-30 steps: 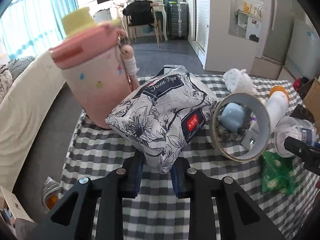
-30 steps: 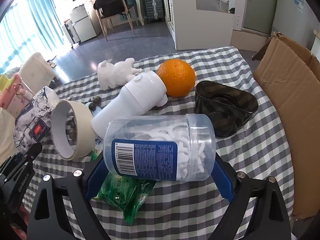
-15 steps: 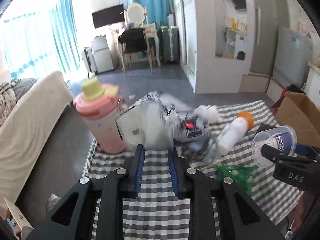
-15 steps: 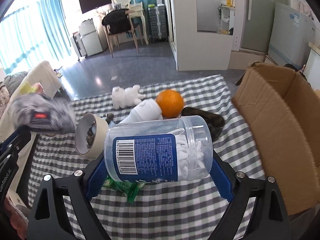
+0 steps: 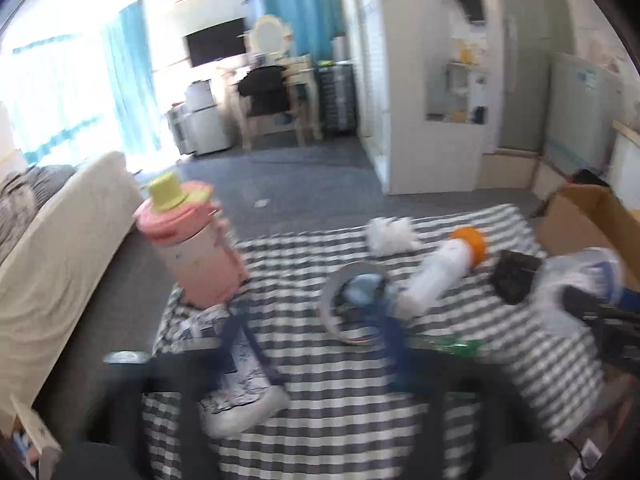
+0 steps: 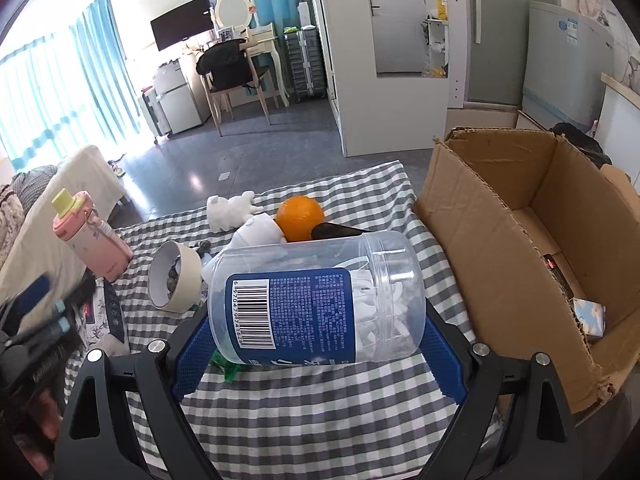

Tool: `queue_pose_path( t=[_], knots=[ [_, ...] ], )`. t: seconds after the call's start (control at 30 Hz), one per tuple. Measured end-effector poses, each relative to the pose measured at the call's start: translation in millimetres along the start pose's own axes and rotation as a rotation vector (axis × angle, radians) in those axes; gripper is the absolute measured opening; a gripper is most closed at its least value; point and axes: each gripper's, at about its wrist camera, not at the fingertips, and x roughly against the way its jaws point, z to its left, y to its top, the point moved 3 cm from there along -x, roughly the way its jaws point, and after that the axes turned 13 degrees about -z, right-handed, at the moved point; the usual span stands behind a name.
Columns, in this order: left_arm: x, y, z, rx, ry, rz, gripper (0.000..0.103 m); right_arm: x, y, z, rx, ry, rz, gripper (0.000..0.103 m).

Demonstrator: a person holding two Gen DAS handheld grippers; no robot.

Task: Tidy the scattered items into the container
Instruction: 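Grasp the floral tissue bag with the left tool while the right tool grasps the clear floss jar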

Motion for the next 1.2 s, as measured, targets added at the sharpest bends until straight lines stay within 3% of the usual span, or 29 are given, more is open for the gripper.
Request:
queue_pose_path(
  t=[0.17,0.3,0.67,0.87,1.1,1.13,1.2],
  knots=[
    [-17,-26,29,0.044,0.046,0.068,0.103,-7,-2,-1,-0.007,0.011,0.018,0.09],
    [-27,-46,46,0.021,0.09,0.098,0.103,-13,-6,5,0.004,0.026,0.036,0.09],
    [-67,-83,71,0.059,0.117,0.211,0.103,-25,-12,18,0.037,0.025,0.071,0.09],
    [-82,-89,75,0.124,0.096,0.249,0.103,-31,-14,26,0.055,0.023,0.084,0.09],
    [-101,-101,73,0.21,0.028,0.349,0.103,-33,-15,32,0.073,0.022,0.09,0.09],
    [-99,-100,72,0.201,0.023,0.346,0.098,-33,-15,32,0.073,0.021,0.09,0.09],
    [-92,-96,68,0.196,-0.009,0.332,0.07,-34,-15,32,0.073,0.021,0.091,0.09]
  ],
)
